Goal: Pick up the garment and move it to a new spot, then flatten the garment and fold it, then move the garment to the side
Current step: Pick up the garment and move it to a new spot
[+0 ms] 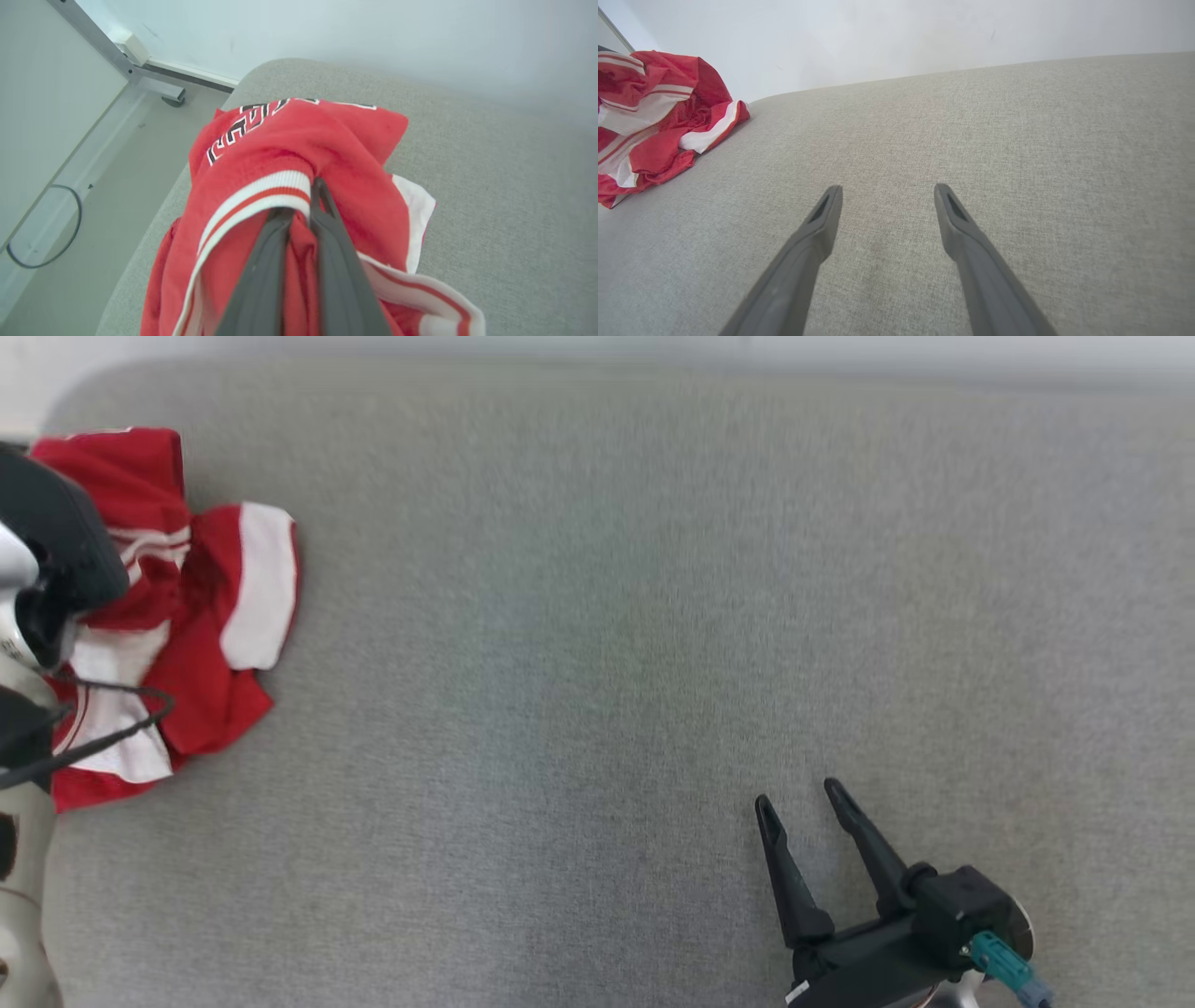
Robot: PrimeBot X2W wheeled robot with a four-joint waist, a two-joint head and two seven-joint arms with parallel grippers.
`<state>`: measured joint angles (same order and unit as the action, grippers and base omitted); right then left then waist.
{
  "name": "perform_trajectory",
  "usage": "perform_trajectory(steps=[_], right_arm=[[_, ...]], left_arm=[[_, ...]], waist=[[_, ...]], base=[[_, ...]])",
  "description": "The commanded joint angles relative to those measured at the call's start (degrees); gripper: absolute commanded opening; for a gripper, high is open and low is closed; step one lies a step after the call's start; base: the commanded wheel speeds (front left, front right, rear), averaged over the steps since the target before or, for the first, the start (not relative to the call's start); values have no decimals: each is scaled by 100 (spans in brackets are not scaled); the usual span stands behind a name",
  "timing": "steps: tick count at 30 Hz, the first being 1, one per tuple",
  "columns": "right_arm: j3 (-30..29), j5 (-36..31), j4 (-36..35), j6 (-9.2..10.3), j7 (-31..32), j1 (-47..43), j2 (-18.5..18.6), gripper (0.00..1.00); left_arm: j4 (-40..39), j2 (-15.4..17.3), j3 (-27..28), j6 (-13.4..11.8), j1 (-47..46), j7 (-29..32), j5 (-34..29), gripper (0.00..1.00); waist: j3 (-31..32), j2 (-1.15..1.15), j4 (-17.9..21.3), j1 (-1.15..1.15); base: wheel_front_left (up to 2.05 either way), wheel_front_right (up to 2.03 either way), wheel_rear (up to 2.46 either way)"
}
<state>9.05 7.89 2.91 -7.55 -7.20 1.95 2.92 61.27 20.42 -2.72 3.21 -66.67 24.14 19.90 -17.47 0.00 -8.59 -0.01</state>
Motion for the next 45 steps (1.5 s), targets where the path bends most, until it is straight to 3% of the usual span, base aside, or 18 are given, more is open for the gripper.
perform_trajectory(steps=[1,8,11,19,27,34,41,45], right_arm=[[26,101,120,12,-91,-14,-7,100],[55,377,636,12,-358,-227,-6,100],[-70,362,729,12,-423,-315,-5,100],[-405,180,688,12,-360,-405,-4,100],[-735,43,441,12,-204,-472,-6,100],[-721,84,302,12,-108,-447,-5,100],[-802,29,181,12,-36,-489,-7,100],[-739,45,146,12,3,-381,-6,100]], left_arm=[[-113,6,-36,60,-112,-32,-37,0],[-487,-218,-376,273,-245,-11,-132,0],[-860,-507,-528,399,-313,-30,108,0],[-1797,-1069,-1017,441,-37,-87,913,0],[-2932,-1379,-1822,417,715,-224,1703,0],[-3197,-1386,-2281,243,1646,-501,1362,0],[-3124,-1526,-2654,102,2604,-954,1215,0],[-2784,-1635,-2888,97,2993,-1535,1106,0]], waist=[[739,0,-91,1],[1737,0,74,1],[2066,0,335,1],[2396,0,954,1],[2348,0,1621,1],[2123,0,2121,1],[1927,0,2143,1],[1867,0,2066,1]], base=[[0,0,0],[0,0,0],[0,0,0],[0,0,0],[0,0,0],[0,0,0],[0,0,0],[0,0,0]])
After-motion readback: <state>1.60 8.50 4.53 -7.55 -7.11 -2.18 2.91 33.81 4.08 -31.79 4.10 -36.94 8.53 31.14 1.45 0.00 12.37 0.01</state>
